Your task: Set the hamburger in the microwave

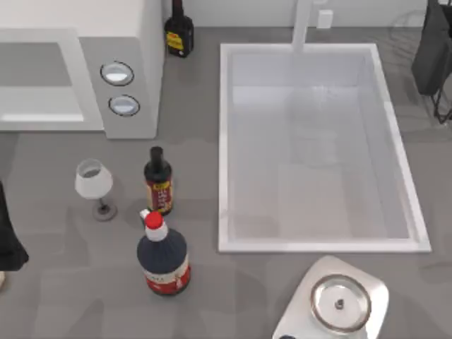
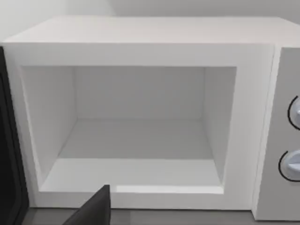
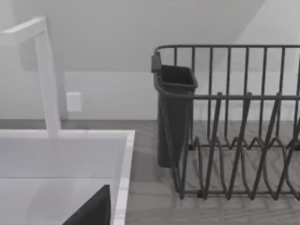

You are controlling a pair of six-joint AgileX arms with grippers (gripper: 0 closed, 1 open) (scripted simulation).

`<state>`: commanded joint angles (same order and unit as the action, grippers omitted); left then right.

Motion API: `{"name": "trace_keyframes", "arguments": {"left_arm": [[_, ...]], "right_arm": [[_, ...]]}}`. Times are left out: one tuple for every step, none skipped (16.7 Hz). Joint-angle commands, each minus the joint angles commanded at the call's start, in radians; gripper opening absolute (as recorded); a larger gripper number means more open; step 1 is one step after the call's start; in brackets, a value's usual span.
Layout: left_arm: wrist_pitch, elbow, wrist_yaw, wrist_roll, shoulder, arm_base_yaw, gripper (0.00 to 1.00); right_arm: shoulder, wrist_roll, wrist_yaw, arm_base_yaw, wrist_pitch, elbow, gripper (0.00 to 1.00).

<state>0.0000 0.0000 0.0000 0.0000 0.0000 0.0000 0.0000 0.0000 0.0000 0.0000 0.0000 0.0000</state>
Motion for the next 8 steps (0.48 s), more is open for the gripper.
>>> {"name": "trace_keyframes", "arguments": {"left_arm": [[0.0,0.0,0.0,0.0,0.0,0.0,1.0],[-0.001,0.001,0.0,0.001,0.001,0.0,1.0],[-0.01,0.01,0.0,0.012,0.012,0.002,1.0],[-0.028,0.027,0.0,0.033,0.033,0.005,1.0],[-0.053,0.051,0.0,0.065,0.066,0.01,1.0],[-0.085,0.082,0.0,0.105,0.108,0.015,1.0],[-0.123,0.119,0.001,0.154,0.162,0.022,1.0],[-0.165,0.16,0.001,0.21,0.225,0.029,1.0]], "right_arm": [[0.0,0.0,0.0,0.0,0.0,0.0,1.0],[0.0,0.0,0.0,0.0,0.0,0.0,1.0],[0.0,0.0,0.0,0.0,0.0,0.0,1.0],[0.0,0.0,0.0,0.0,0.0,0.0,1.0],[0.0,0.0,0.0,0.0,0.0,0.0,1.0],[0.0,0.0,0.0,0.0,0.0,0.0,1.0],[0.0,0.0,0.0,0.0,0.0,0.0,1.0],[0.0,0.0,0.0,0.0,0.0,0.0,1.0]]}}
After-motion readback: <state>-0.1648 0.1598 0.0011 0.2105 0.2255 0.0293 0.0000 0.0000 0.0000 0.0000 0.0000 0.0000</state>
